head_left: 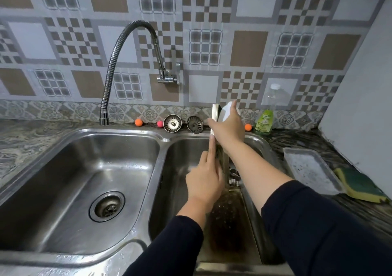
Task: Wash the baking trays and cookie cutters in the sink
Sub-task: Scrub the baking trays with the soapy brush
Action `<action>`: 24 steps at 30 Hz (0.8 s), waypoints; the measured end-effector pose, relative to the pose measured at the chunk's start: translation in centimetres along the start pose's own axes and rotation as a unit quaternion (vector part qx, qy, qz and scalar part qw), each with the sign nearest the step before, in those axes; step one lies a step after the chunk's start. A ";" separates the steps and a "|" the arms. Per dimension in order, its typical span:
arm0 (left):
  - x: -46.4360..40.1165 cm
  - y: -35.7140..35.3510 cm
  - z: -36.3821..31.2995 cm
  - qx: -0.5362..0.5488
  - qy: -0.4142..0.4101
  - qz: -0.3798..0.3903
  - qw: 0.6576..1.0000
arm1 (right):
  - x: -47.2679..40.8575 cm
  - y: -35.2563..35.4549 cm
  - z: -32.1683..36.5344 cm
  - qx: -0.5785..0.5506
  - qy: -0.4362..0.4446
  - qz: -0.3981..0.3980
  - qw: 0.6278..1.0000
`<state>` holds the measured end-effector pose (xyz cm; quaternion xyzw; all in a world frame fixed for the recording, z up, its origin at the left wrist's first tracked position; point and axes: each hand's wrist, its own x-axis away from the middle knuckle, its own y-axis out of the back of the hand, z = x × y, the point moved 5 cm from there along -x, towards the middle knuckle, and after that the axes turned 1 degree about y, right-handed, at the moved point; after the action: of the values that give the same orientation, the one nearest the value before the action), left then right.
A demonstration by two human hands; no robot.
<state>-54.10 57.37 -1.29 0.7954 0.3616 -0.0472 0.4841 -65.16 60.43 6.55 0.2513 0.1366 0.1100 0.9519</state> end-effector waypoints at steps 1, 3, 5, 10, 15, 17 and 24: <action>0.1 0.2 0.3 0.030 -0.002 0.001 1.000 | 0.1 0.2 -0.3 -0.020 -0.006 0.001 1.000; -0.3 0.5 1.8 0.102 0.030 0.002 0.994 | 0.0 0.7 -0.7 -0.090 -0.005 0.005 0.996; -1.3 0.2 4.0 0.136 0.088 0.037 0.986 | -0.1 1.4 -0.9 -0.190 -0.010 0.011 0.982; -3.5 0.3 7.7 0.226 0.158 0.062 0.959 | -0.1 2.0 -2.0 -0.367 -0.071 0.064 0.925; -3.8 2.2 7.1 0.357 0.131 -0.040 0.924 | 0.0 2.6 -3.2 -0.332 -0.053 0.047 0.940; -3.9 2.6 7.4 0.370 0.122 -0.059 0.919 | -0.4 3.3 -4.0 -0.270 -0.040 0.031 0.962; -5.2 3.3 8.2 0.357 0.116 -0.092 0.922 | -2.6 9.4 -0.6 0.161 0.162 -0.126 0.965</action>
<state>-53.64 47.15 -0.95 0.8783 0.4466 -0.1247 0.1165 -69.11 67.98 11.40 0.3605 0.3358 0.0046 0.8702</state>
